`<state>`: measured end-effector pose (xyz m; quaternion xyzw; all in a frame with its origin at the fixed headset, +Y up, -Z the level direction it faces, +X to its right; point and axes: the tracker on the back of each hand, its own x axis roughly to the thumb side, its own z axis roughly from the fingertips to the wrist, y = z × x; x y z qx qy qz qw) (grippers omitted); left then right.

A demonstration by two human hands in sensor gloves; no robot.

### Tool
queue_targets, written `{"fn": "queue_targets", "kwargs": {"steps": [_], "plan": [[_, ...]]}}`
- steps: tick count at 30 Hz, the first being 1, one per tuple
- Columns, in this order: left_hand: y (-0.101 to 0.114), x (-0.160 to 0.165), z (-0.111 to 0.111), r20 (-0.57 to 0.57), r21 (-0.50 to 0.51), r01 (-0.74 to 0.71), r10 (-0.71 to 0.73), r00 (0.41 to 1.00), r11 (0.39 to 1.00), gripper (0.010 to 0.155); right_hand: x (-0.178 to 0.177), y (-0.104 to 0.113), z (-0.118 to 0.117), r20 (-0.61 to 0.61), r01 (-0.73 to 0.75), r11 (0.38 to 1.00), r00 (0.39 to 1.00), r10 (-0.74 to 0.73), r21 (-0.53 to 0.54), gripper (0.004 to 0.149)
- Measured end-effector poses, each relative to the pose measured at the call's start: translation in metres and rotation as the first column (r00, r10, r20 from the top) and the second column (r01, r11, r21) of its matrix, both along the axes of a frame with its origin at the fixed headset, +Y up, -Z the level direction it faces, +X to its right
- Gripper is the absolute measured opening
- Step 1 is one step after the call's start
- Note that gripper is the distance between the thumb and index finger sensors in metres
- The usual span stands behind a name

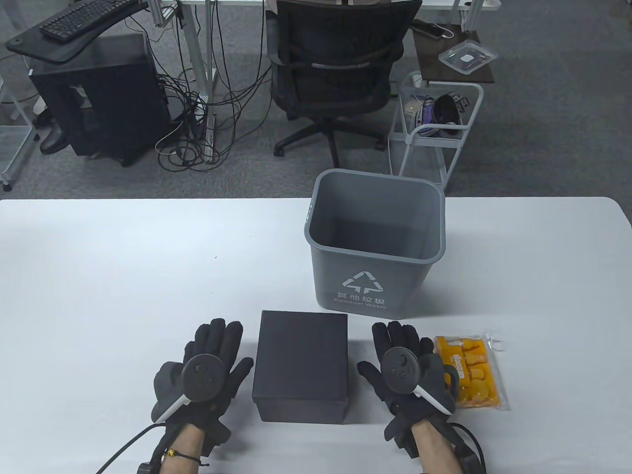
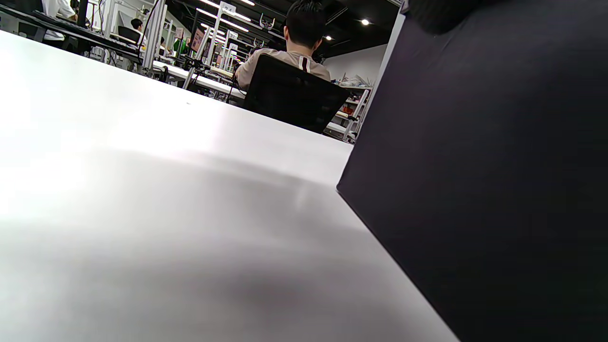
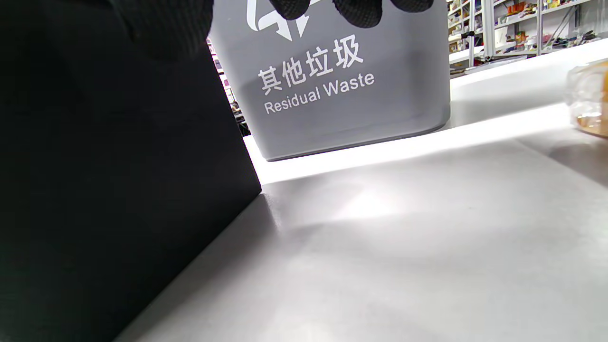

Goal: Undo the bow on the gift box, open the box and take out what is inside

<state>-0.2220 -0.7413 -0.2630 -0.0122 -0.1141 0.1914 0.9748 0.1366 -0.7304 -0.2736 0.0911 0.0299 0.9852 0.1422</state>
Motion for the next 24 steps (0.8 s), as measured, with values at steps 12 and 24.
{"fn": "queue_targets", "kwargs": {"steps": [12, 24], "plan": [[-0.001, -0.0004, -0.0002, 0.001, -0.025, -0.028, 0.028, 1.0, 0.999, 0.072, -0.0011, -0.0028, 0.0001, -0.013, 0.015, 0.999, 1.0, -0.015, -0.042, 0.077], [-0.0013, -0.0002, -0.0004, 0.004, -0.034, -0.036, 0.036, 0.999, 0.999, 0.071, -0.0014, -0.0049, 0.0007, -0.014, 0.02, 0.998, 1.0, -0.021, -0.066, 0.077]]}}
